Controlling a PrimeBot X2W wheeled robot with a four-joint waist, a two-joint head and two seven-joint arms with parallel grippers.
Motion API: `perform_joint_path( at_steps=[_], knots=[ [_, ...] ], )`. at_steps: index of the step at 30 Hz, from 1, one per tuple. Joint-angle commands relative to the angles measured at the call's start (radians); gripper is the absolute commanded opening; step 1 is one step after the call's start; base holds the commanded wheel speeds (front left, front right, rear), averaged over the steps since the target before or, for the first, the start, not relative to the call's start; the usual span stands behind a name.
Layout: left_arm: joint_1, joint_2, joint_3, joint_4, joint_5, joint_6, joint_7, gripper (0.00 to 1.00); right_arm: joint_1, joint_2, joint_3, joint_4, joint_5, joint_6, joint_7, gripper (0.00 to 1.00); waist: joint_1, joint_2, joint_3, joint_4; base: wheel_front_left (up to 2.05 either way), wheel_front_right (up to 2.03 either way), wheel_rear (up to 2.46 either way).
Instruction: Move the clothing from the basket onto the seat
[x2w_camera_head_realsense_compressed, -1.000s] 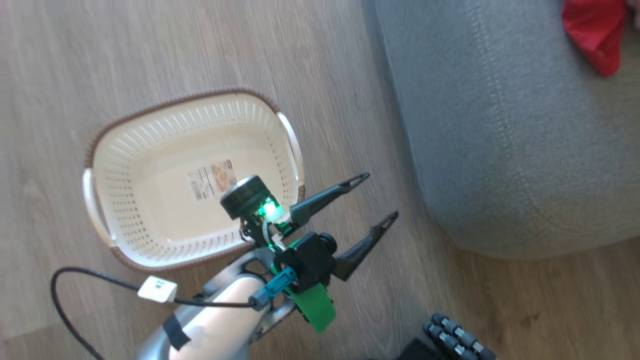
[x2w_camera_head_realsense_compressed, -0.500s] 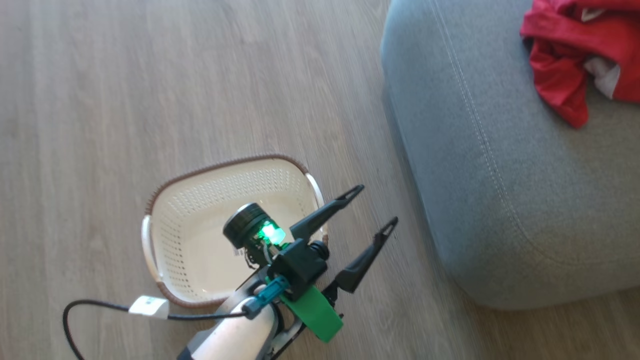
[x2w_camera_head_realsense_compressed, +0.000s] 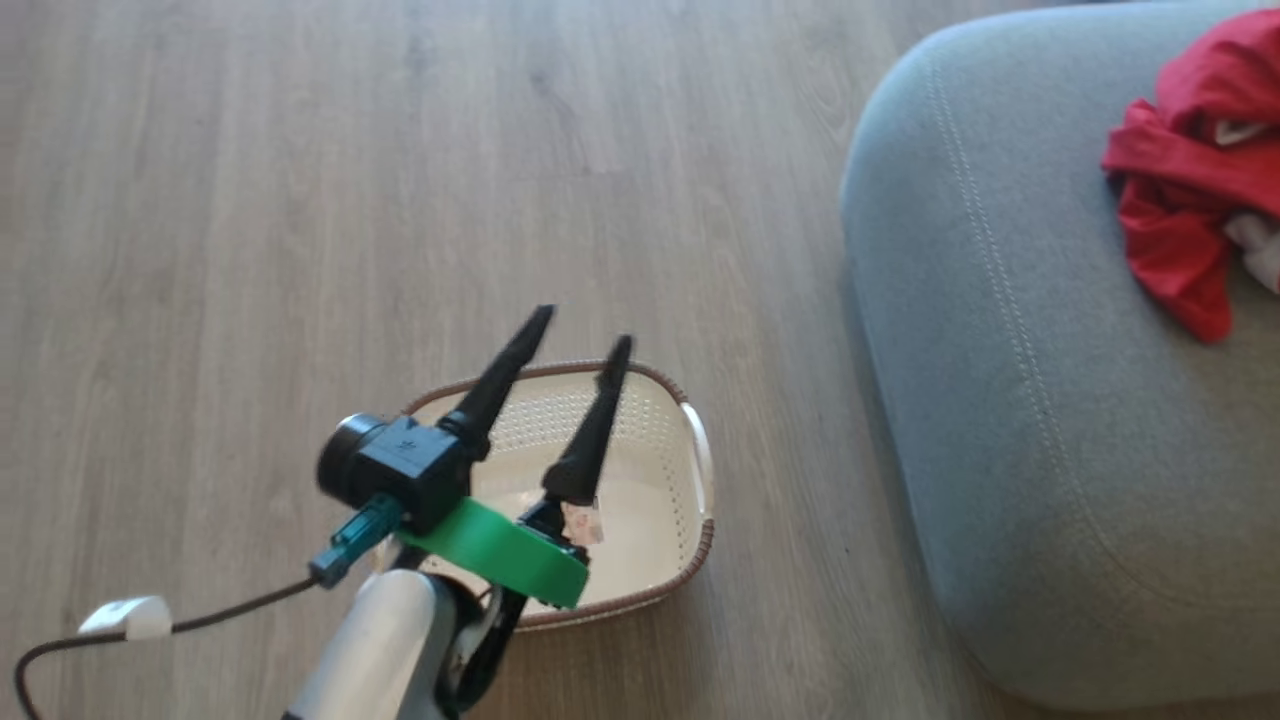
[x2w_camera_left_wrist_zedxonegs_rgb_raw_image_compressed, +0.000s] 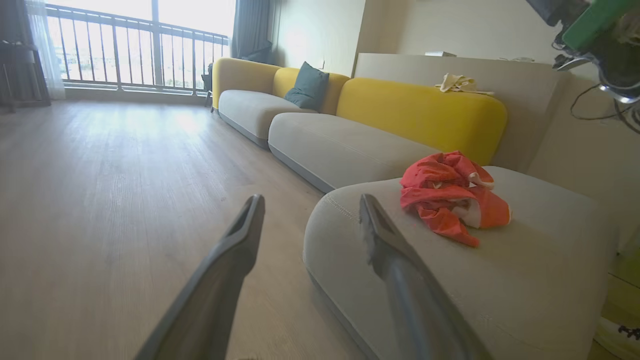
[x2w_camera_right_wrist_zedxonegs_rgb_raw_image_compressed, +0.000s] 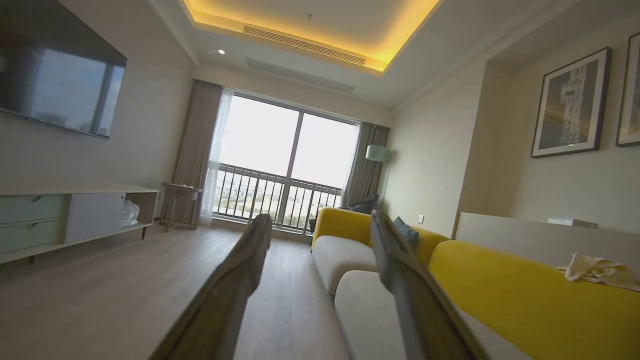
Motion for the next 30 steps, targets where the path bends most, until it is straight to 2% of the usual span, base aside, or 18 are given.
perform_joint_path(
  at_steps=[1, 4, 5, 8, 11, 13, 16, 19, 23, 25, 30],
  knots=[
    [-0.013, -0.005, 0.052, -0.027, 0.022, 0.016, -0.005, 1.00, 0.056, 0.017, 0.053, -0.080, 0.029, 0.000, 0.001, 1.00, 0.0001, 0.0000, -0.017, 0.026, 0.00, 0.00, 0.00],
    [-0.013, -0.005, 0.090, -0.020, 0.047, 0.059, -0.005, 1.00, 0.166, 0.043, 0.110, -0.192, 0.082, 0.000, 0.001, 1.00, 0.0001, 0.0000, -0.023, 0.051, 0.00, 0.00, 0.00],
    [-0.013, -0.005, 0.090, -0.020, 0.047, 0.059, -0.005, 1.00, 0.166, 0.043, 0.110, -0.192, 0.082, 0.000, 0.001, 1.00, 0.0001, 0.0000, -0.023, 0.051, 0.00, 0.00, 0.00],
    [-0.020, -0.005, 0.138, -0.034, 0.149, 0.144, -0.005, 1.00, 0.264, 0.085, 0.133, -0.282, 0.127, 0.000, 0.001, 1.00, 0.0001, 0.0000, -0.023, 0.074, 0.00, 0.00, 0.00],
    [-0.008, -0.005, 0.168, -0.039, 0.185, 0.235, -0.005, 1.00, 0.346, 0.109, 0.155, -0.329, 0.130, 0.000, 0.001, 1.00, 0.0001, 0.0000, -0.024, 0.096, 0.00, 0.00, 0.00],
    [0.001, -0.005, 0.179, -0.042, 0.192, 0.273, -0.005, 1.00, 0.396, 0.130, 0.167, -0.354, 0.133, 0.000, 0.001, 1.00, 0.0001, 0.0000, -0.027, 0.110, 0.00, 0.00, 0.00],
    [0.017, -0.005, 0.194, -0.030, 0.204, 0.306, -0.005, 1.00, 0.468, 0.169, 0.175, -0.376, 0.142, 0.000, 0.001, 1.00, 0.0001, 0.0000, -0.034, 0.126, 0.00, 0.00, 0.00],
    [0.043, -0.005, 0.233, -0.002, 0.179, 0.362, -0.005, 1.00, 0.541, 0.225, 0.169, -0.371, 0.172, 0.000, 0.001, 1.00, 0.0001, 0.0000, -0.044, 0.136, 0.00, 0.00, 0.00],
    [0.063, -0.005, 0.251, 0.030, 0.169, 0.377, -0.005, 1.00, 0.638, 0.267, 0.168, -0.344, 0.155, 0.000, 0.001, 1.00, 0.0001, 0.0000, -0.051, 0.151, 0.00, 0.00, 0.00],
    [0.076, -0.005, 0.254, 0.051, 0.135, 0.368, -0.005, 1.00, 0.676, 0.289, 0.147, -0.326, 0.158, 0.000, 0.001, 1.00, 0.0001, 0.0000, -0.053, 0.153, 0.00, 0.00, 0.00],
    [0.092, -0.005, 0.250, 0.096, 0.109, 0.294, -0.005, 1.00, 0.732, 0.312, 0.168, -0.286, 0.127, 0.000, 0.001, 1.00, 0.0001, 0.0000, -0.055, 0.145, 0.00, 0.00, 0.00]
  ],
)
